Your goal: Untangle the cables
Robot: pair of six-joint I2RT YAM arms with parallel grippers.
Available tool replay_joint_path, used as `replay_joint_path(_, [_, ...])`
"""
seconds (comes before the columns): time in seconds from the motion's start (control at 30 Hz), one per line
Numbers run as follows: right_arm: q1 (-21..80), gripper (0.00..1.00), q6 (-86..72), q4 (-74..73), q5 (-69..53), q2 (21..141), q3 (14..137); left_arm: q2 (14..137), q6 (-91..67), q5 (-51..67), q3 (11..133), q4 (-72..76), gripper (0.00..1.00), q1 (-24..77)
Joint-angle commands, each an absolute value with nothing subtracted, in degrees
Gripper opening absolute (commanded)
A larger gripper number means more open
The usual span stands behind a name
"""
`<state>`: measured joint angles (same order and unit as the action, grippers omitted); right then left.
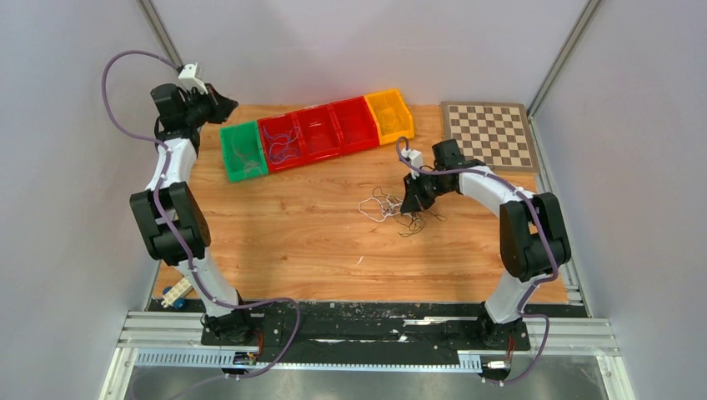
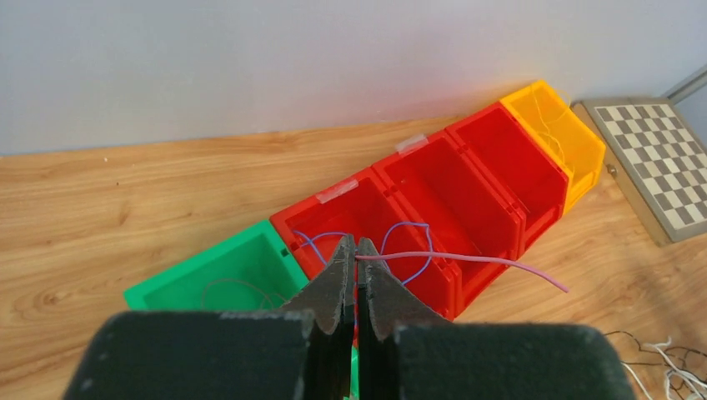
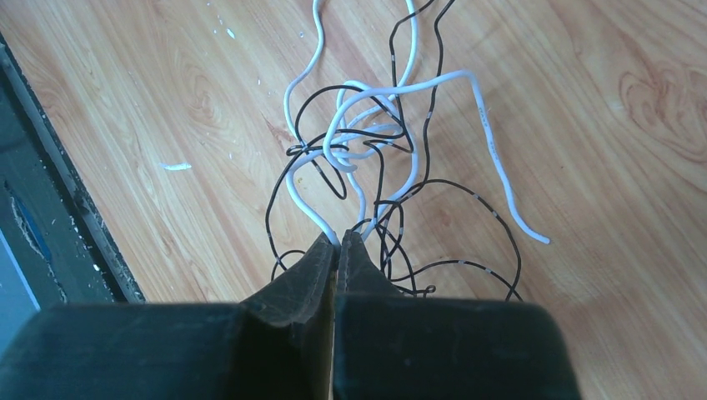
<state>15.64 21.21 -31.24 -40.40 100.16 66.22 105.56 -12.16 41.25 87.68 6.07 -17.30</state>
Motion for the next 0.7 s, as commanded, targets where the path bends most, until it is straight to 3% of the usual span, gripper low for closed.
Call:
replay_joint_path(0.0, [15.28,0.0,22.97,-32.78,-42.39,100.44,68.97,105.12,-10.67,39.88,93.0,9.24,0.0,-17.56])
replay_joint_path(0.37, [15.12,0.0,23.37,-34.29,-42.89,102.48,71.72,111.9,-9.91,38.12,108.24,5.5,0.0,-18.15])
replay_joint_path(0.67, [15.05,0.0,23.31,-34.6,-42.65,102.31,71.4,112.18,-5.96,41.69,99.6,2.62,0.0,-18.19])
